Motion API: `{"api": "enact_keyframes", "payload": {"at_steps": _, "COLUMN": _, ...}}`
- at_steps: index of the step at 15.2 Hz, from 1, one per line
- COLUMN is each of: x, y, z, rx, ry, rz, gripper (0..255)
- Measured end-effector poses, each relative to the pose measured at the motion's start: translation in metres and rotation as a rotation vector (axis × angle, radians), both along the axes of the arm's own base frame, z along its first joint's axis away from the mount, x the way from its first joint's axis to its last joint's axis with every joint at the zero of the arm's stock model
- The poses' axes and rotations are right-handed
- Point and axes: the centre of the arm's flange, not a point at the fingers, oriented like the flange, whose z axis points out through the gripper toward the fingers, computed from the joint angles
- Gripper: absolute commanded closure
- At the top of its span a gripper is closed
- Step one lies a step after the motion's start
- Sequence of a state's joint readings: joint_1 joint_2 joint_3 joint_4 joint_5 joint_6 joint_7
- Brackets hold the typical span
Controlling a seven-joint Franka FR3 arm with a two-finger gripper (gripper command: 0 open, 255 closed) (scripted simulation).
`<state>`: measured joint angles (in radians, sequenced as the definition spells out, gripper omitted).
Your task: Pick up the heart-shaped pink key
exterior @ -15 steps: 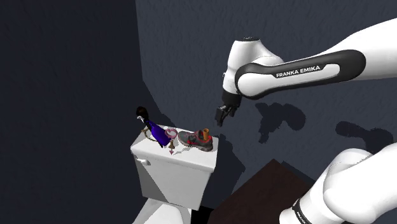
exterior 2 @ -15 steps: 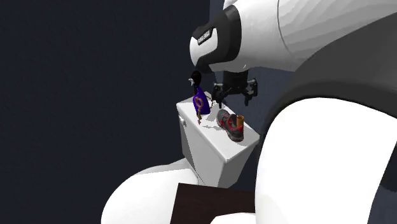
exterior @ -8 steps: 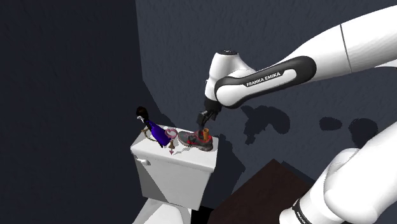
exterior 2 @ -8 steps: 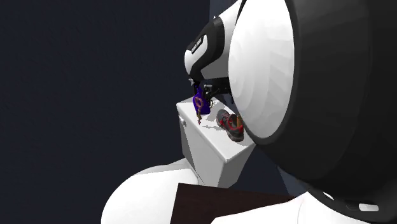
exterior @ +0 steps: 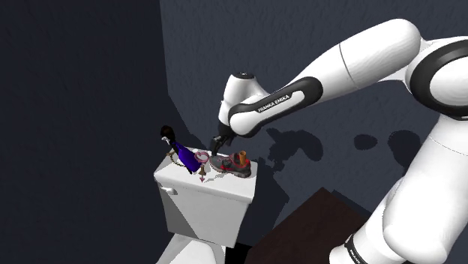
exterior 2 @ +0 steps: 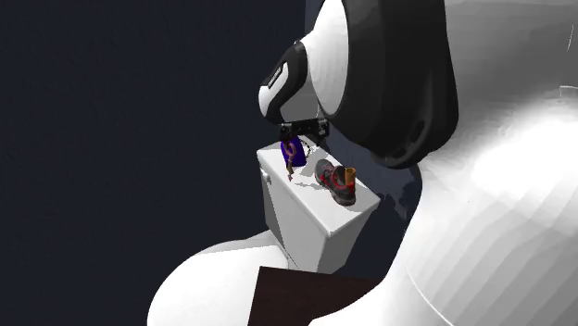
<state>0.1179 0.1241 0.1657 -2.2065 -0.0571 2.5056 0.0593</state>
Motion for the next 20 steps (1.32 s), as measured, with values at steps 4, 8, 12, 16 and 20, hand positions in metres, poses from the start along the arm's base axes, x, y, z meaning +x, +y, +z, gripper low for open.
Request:
{"api": "enact_keyframes", "payload": {"at_steps": 4, "x": 0.030, "y": 0.018, "z": -0.024, "rx": 0.024, "ry": -0.026, "rz": 0.025, "gripper": 0}}
{"api": "enact_keyframes", "payload": {"at_steps": 8, "x": 0.034, "y": 0.022, "z": -0.042, "rx": 0.028, "ry": -0.031, "rz": 0.028, "gripper": 0}}
{"api": "enact_keyframes", "payload": {"at_steps": 12, "x": 0.035, "y": 0.023, "z": -0.064, "rx": 0.028, "ry": -0.031, "rz": 0.028, "gripper": 0}}
{"api": "enact_keyframes", "payload": {"at_steps": 16, "x": 0.035, "y": 0.023, "z": -0.066, "rx": 0.028, "ry": -0.031, "rz": 0.028, "gripper": 255}}
{"api": "enact_keyframes", "payload": {"at_steps": 20, "x": 0.035, "y": 0.023, "z": -0.066, "rx": 0.028, "ry": -0.032, "rz": 0.028, "gripper": 255}}
